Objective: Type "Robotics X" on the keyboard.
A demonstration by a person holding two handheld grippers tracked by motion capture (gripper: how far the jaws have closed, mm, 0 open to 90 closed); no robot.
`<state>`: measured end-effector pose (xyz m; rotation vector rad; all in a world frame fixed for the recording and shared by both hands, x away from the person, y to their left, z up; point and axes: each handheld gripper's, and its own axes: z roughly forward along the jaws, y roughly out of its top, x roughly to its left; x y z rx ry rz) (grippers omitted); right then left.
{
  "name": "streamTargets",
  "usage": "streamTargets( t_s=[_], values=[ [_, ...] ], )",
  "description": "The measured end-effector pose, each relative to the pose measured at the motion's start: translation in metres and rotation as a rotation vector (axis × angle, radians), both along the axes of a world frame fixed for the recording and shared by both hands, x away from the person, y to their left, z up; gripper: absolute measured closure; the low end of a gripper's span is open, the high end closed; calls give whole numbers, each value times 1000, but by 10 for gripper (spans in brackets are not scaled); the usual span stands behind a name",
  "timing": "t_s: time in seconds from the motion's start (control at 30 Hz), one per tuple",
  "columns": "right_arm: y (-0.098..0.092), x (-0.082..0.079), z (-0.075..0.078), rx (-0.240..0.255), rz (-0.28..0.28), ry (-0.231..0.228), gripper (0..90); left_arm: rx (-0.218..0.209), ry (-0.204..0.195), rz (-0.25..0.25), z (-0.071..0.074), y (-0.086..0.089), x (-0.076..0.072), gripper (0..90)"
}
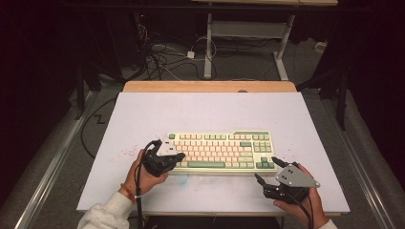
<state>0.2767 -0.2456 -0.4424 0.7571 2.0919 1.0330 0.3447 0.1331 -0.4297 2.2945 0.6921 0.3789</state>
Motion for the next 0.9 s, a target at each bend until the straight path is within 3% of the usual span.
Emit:
streamTargets(
  t_s=[0.43,0.63,0.9],
  values=[
    [-1,4,2,-38,-44,-27,254,67,25,-42,-1,-37,23,874],
    [-1,6,0,-42,-34,-22,253,55,27,-21,-1,-45,35,874],
    [1,5,-3,-59,-19,-10,251,74,25,-8,-3,-54,44,873]
  ],
)
